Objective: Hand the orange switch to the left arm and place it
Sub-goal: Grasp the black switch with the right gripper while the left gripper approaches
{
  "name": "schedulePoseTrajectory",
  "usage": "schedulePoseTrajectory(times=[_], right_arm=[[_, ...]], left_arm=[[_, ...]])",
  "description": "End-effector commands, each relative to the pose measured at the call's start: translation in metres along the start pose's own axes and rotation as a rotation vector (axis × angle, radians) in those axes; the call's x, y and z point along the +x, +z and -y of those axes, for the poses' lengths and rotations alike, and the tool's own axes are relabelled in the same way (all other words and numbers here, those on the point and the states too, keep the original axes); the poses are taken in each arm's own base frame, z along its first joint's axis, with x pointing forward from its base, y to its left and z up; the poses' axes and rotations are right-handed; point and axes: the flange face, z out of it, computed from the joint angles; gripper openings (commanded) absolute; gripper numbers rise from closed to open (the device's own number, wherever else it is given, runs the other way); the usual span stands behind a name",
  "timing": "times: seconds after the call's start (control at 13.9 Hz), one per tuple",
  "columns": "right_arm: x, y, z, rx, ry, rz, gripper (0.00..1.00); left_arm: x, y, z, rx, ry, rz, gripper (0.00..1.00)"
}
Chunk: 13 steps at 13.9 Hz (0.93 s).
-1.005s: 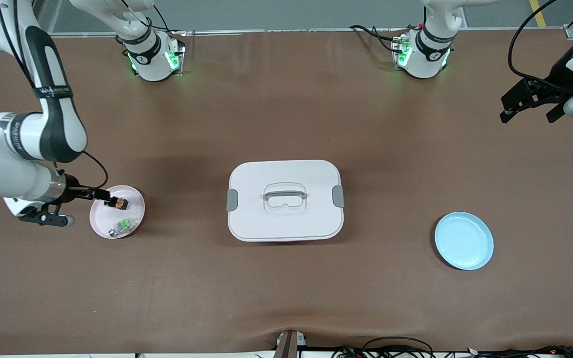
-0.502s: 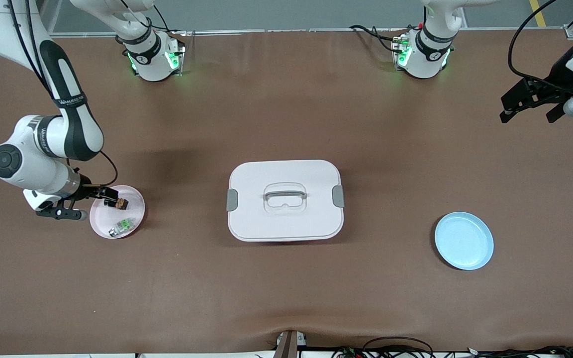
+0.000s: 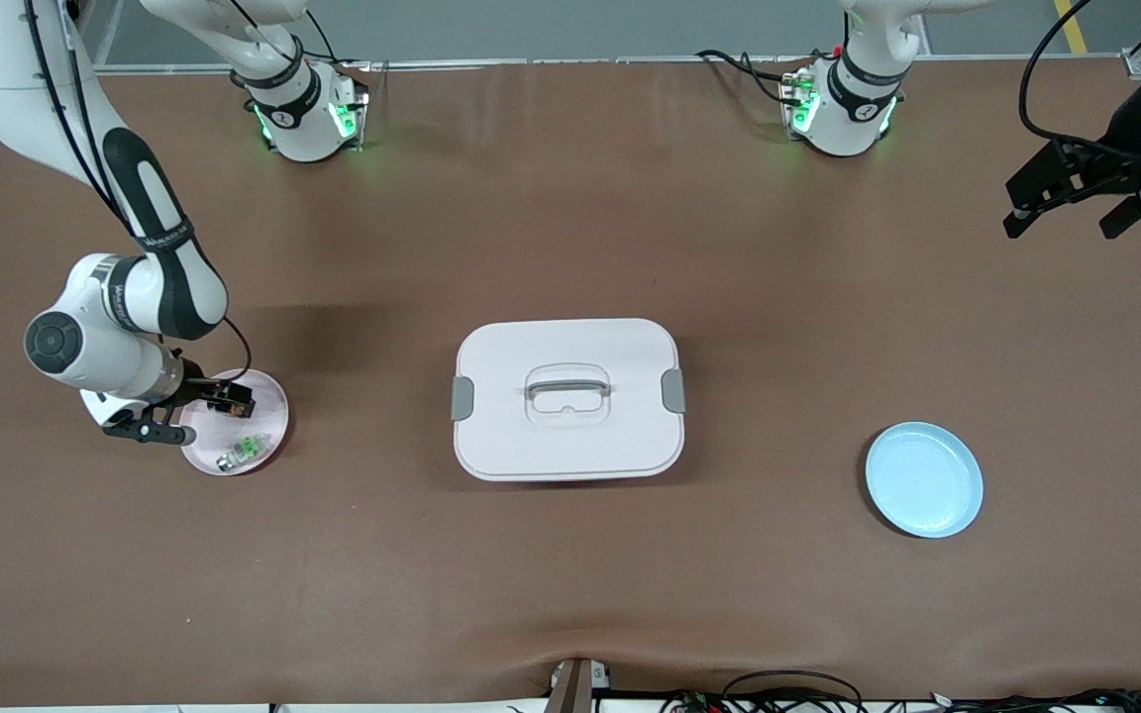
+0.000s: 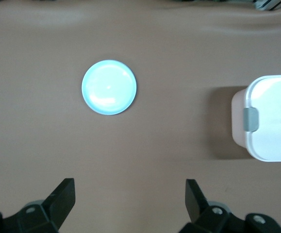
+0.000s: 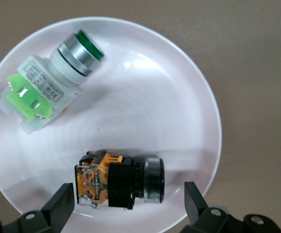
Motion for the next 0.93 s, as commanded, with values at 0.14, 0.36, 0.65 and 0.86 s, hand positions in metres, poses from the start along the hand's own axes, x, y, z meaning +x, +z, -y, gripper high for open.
schedulePoseTrajectory(times=[0.14,0.36,0.65,0.86], right_arm=[[0.002,0.008,0.001,0.022,0.023,0.001,1.00],[0.003,0.007,0.002,0.022,0.021,-0.001,1.00],[0.005,0.004,0.003,0.023,0.021,0.001,0.90],[0.005,0.003,0.004,0.023,0.017,0.001,0.39]], left_arm=[[-0.002,-0.028,-0.037,-0.091,0.052,-0.036,1.00],[-0.002,-0.030,-0.044,-0.223,0.035,-0.026,1.00],[0.011,-0.011,-0.059,-0.407,0.018,0.025,1.00],[0.029,0.007,-0.070,-0.564,-0.019,0.038,1.00]])
